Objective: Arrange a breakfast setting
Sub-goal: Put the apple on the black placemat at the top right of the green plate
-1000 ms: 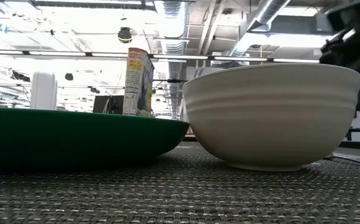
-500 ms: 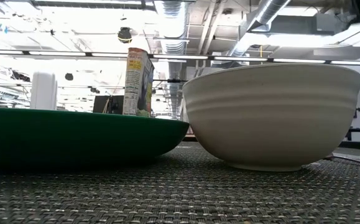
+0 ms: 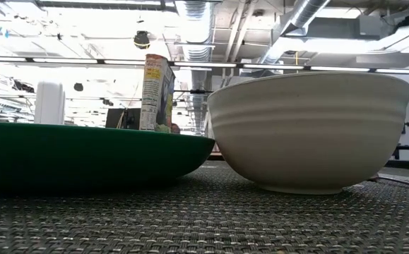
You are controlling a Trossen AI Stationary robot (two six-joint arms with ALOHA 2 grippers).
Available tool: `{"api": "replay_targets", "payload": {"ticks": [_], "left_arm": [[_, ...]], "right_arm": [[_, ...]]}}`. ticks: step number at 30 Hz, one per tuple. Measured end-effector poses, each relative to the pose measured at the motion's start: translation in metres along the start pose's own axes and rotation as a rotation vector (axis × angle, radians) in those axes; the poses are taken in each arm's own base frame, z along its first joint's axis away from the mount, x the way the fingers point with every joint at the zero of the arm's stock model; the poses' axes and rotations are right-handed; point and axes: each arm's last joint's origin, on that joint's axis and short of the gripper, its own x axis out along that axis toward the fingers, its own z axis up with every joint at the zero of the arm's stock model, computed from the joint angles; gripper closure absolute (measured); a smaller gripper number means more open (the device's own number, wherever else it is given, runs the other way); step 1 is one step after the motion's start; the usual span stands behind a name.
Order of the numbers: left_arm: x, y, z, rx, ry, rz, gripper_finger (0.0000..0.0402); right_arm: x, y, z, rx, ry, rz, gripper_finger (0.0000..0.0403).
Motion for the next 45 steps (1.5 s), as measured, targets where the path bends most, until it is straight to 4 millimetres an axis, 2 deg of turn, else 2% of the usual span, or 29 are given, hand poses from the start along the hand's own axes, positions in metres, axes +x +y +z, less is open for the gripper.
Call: {"api": "replay_targets", "payload": {"ticks": [2,9,11,18,26,31,41,45], "left_arm": [[0.0,-0.001,-0.001,0.007,0.002,-0.023,0.0285],[0.0,-0.001,-0.001,-0.003,0.002,-0.033,0.0285],[0.0,-0.001,-0.001,-0.004,0.003,-0.033,0.0285],[0.0,-0.001,-0.001,-0.014,0.0,-0.032,0.0285],[0.0,-0.001,0.0,-0.025,0.0,-0.032,0.0285],[0.0,-0.001,0.0,-0.036,-0.005,-0.031,0.0285],[0.0,-0.001,0.0,-0.063,-0.004,-0.029,0.0285],[0.0,-0.001,0.0,-0.05,-0.004,-0.028,0.0285]], "right_arm": [[0.006,0.002,-0.005,0.005,0.016,-0.013,0.0209],[0.027,0.001,-0.014,0.095,0.024,-0.136,0.0044],[0.034,0.002,-0.016,0.12,0.026,-0.17,0.0015],[0.066,0.004,-0.03,0.143,0.067,-0.272,0.0033],[0.092,0.005,-0.042,0.155,0.072,-0.325,0.0022],[0.094,0.0,-0.039,0.163,0.053,-0.385,0.0012],[0.078,0.001,-0.033,0.198,0.056,-0.344,0.001],[0.081,0.002,-0.035,0.231,0.035,-0.336,0.0007]]}}
